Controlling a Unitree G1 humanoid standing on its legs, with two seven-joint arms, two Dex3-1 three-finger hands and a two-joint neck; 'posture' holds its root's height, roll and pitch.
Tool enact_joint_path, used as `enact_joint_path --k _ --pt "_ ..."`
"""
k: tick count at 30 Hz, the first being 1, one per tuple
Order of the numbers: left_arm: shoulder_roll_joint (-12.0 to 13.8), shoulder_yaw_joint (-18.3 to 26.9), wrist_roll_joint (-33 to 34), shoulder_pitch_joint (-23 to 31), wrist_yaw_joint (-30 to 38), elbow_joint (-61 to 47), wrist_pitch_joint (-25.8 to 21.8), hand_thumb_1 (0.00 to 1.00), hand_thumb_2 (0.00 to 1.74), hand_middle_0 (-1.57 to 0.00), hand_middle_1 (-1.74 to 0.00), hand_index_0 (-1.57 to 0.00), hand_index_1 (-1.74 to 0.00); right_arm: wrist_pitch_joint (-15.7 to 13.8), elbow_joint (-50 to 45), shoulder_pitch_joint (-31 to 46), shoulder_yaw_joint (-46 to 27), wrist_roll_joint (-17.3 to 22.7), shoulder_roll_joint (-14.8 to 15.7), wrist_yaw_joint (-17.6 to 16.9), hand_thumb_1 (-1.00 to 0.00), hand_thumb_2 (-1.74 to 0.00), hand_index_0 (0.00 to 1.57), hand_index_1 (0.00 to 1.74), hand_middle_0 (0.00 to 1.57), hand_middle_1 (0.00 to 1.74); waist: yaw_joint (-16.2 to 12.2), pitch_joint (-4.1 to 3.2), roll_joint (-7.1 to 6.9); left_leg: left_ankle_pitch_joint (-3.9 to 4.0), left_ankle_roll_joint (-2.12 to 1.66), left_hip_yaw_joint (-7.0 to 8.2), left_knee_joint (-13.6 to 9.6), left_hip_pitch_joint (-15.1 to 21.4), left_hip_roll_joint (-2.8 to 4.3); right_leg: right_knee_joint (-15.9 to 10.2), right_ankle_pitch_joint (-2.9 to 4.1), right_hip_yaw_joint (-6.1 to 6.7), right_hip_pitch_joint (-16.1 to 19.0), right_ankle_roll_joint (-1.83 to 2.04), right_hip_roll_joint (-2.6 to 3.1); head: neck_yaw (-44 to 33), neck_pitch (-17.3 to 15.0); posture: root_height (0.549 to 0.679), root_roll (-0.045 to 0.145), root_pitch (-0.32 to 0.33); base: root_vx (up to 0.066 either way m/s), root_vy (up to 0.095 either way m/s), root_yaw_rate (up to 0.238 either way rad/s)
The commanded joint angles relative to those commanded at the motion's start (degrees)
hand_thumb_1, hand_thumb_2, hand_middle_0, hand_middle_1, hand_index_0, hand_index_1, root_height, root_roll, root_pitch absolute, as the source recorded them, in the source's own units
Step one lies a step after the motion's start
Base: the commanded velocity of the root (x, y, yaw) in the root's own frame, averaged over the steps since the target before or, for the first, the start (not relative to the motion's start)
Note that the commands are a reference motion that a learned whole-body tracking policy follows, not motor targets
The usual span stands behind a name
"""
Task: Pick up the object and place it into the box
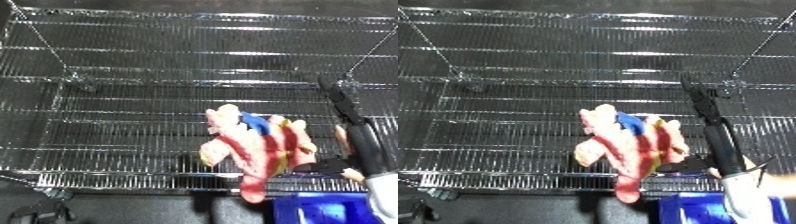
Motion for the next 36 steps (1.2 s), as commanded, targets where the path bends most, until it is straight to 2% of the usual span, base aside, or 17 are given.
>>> enact_joint_path --k 3,5,9,16,23,28,36 --pt "1.62 -0.52 -0.85 0.0 -0.02 -0.43 -0.61 1.0 1.74 -1.57 -1.74 -1.57 -1.74 0.76 4.79 -5.75 4.25 -1.01 -5.35 1.23 0.0 0.0 0.0 0.0 0.0 0.0 0.7 0.46 0.24 0.14 -0.11 -0.01 0.25 -0.37 0.0 0.32 0.29 0.19 -0.67 0.05 -0.03 2.53 -1.38 0.647 0.036 -0.11 0.005 -0.017 -0.026" --pt "2.38 -1.0 -1.3 -0.14 0.01 -0.79 -1.06 1.0 1.74 -1.57 -1.74 -1.57 -1.74 1.24 8.58 -9.75 7.74 -1.95 -7.75 2.11 0.0 0.0 0.0 0.0 0.0 0.0 1.1 0.84 0.52 0.22 -0.15 0.01 0.43 -0.59 -0.01 0.5 0.44 0.35 -1.07 0.06 0.0 4.09 -2.46 0.647 0.036 -0.108 0.001 -0.01 -0.054" --pt "2.91 -2.04 -1.89 -0.11 0.08 -1.25 -1.73 1.0 1.74 -1.57 -1.74 -1.57 -1.74 2.47 15.39 -15.37 13.91 -4.02 -9.25 3.63 0.0 0.0 0.0 0.0 0.0 0.0 1.52 1.59 1.1 0.29 -0.17 0.03 0.86 -1.0 -0.13 0.77 0.59 0.66 -1.68 0.05 0.11 6.76 -3.5 0.647 0.038 -0.105 0.008 -0.003 -0.065" --pt "3.18 -4.43 -2.44 -0.29 -0.45 -1.46 -2.59 1.0 1.74 -1.57 -1.74 -1.57 -1.74 3.54 23.82 -21.28 21.49 -8.11 -8.39 5.69 0.0 0.0 0.0 0.0 0.0 0.0 2.09 2.29 2.29 0.32 -0.08 -0.33 1.29 -1.92 -0.54 1.05 0.66 0.95 -2.73 0.07 0.09 9.75 -3.93 0.646 0.039 -0.095 0.022 -0.002 -0.017" --pt "3.09 -6.05 -2.65 -1.1 -0.16 -1.4 -3.16 1.0 1.74 -1.57 -1.74 -1.57 -1.74 2.77 31.1 -26.89 26.51 -9.53 -6.39 6.25 0.0 0.0 0.0 0.0 0.0 0.0 2.46 3.32 3.33 0.26 -0.05 -0.58 2.25 -3.39 -0.93 1.88 0.6 1.21 -4.23 -0.04 0.0 11.9 -3.16 0.645 0.041 -0.08 0.014 0.001 0.003" --pt "3.0 -6.57 -2.72 -1.67 0.07 -1.5 -3.47 1.0 1.74 -1.57 -1.74 -1.57 -1.74 2.54 33.59 -28.22 28.33 -10.09 -5.09 6.71 0.0 0.0 0.0 0.0 0.0 0.0 2.49 4.07 3.74 0.35 -0.04 -0.78 2.49 -4.34 -1.08 2.15 0.64 1.32 -5.21 -0.1 0.06 12.27 -1.77 0.645 0.041 -0.069 0.014 -0.001 0.003" --pt "2.83 -7.07 -2.78 -1.56 0.29 -1.91 -3.94 1.0 1.74 -1.57 -1.74 -1.57 -1.74 2.99 39.68 -28.72 29.84 -10.88 -1.92 7.29 0.0 0.0 0.0 0.0 0.0 0.0 2.95 4.23 4.37 0.14 -0.02 -1.12 3.31 -6.28 -1.09 2.78 0.57 1.25 -6.92 -0.21 0.09 12.96 1.37 0.644 0.04 -0.046 0.007 -0.002 -0.006"
